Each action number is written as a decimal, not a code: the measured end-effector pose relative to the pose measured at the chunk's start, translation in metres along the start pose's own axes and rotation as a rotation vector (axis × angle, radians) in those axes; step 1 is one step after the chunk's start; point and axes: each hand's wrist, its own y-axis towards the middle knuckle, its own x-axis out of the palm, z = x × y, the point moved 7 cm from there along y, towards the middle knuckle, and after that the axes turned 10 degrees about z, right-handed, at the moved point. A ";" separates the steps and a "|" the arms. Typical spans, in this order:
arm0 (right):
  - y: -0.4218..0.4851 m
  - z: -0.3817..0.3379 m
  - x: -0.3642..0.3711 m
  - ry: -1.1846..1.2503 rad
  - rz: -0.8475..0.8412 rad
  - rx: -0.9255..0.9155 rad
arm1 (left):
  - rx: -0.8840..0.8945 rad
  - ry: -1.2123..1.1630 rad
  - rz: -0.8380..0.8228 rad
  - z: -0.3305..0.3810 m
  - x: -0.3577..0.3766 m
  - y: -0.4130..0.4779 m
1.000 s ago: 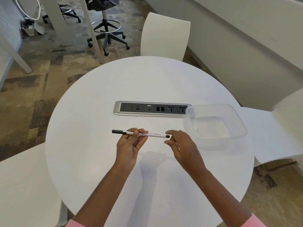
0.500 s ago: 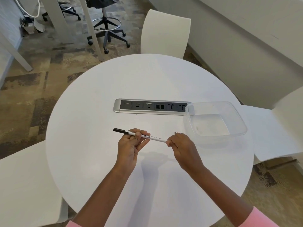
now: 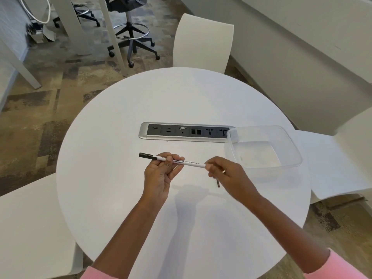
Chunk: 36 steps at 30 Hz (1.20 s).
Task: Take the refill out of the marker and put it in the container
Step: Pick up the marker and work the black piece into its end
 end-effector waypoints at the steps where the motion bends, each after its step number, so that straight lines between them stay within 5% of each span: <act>1: -0.004 -0.006 -0.002 -0.103 0.073 -0.113 | -0.004 -0.014 0.003 0.000 0.000 0.000; 7: -0.022 -0.033 -0.003 -0.548 0.351 -0.626 | -0.040 -0.057 0.015 -0.002 -0.002 -0.004; 11: -0.021 -0.032 -0.003 -0.505 0.332 -0.637 | -0.053 -0.049 0.007 -0.005 -0.002 -0.007; 15: -0.014 -0.018 -0.001 -0.259 0.211 -0.361 | -0.048 -0.030 0.007 -0.007 -0.003 -0.007; 20: -0.009 0.014 0.006 0.154 0.035 0.229 | -0.039 0.021 -0.011 -0.009 -0.003 -0.006; 23: -0.019 0.034 0.023 0.523 -0.217 0.684 | -0.027 0.072 -0.025 -0.009 -0.003 -0.005; 25: -0.024 0.037 0.028 0.627 -0.291 0.766 | -0.020 0.100 -0.028 -0.010 -0.003 -0.005; 36: -0.027 -0.005 0.005 -0.410 0.270 -0.375 | -0.069 0.010 0.039 -0.015 -0.010 -0.002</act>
